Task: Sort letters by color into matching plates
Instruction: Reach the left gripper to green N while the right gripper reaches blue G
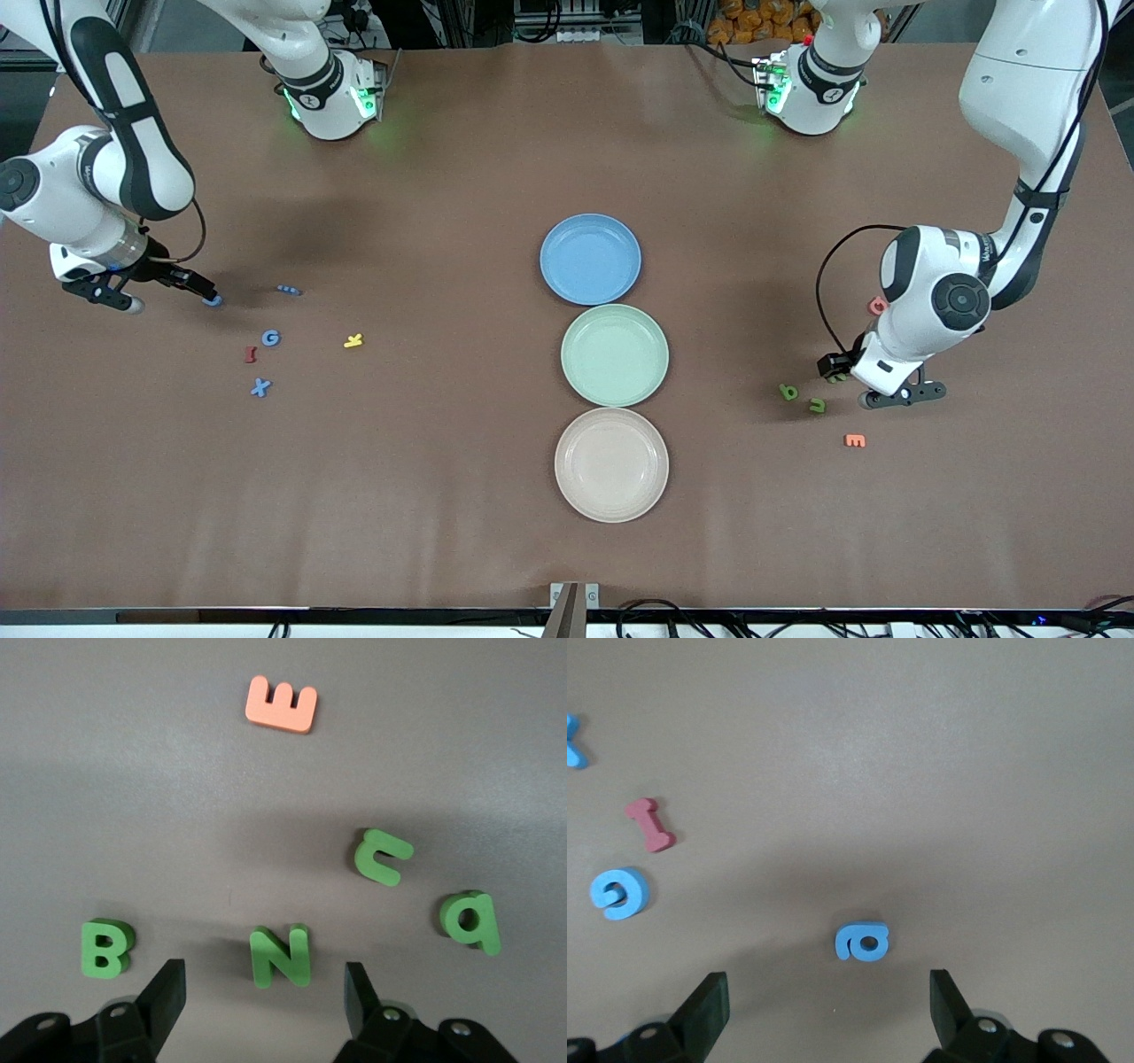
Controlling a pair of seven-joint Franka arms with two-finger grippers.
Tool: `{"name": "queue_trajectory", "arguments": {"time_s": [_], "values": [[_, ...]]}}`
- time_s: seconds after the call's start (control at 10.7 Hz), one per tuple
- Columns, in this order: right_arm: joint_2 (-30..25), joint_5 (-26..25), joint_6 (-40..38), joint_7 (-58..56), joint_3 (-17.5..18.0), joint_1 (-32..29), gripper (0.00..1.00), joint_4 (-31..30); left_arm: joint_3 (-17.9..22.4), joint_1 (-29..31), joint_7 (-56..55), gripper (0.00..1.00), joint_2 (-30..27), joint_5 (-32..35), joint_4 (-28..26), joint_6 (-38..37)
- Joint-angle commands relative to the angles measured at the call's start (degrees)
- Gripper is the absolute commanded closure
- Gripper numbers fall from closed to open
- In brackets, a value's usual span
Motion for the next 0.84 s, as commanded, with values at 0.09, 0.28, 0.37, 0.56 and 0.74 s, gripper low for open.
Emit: {"name": "queue_trajectory", "arguments": {"time_s": [0.09, 0.28, 0.37, 0.56, 0.74], "values": [[4.09, 2.45, 3.21, -0.19, 0.64, -1.44, 0.0, 0.06, -0.05, 0.18, -2.87, 0.21, 1.79, 1.85, -0.66, 3.22], [5.5, 2.45, 4.1, -0.19, 0.64, -2.14, 0.0, 0.14, -0.14, 0.45, -2.87, 0.22, 2.41, 1.85, -0.57, 3.48], [6.03, 2.45, 4.71, -0.19, 0.64, -2.23, 0.0, 0.15, -0.05, 0.45, -2.87, 0.23, 2.59, 1.85, -0.65, 4.18], [7.7, 2.45, 6.38, -0.19, 0.64, -2.23, 0.0, 0.32, -0.14, 0.45, -2.87, 0.27, 2.68, 1.85, -0.66, 4.19], [8.05, 2.45, 6.47, -0.19, 0.64, -2.23, 0.0, 0.23, -0.05, 0.45, -2.87, 0.32, 2.76, 1.85, -0.65, 4.19]]}}
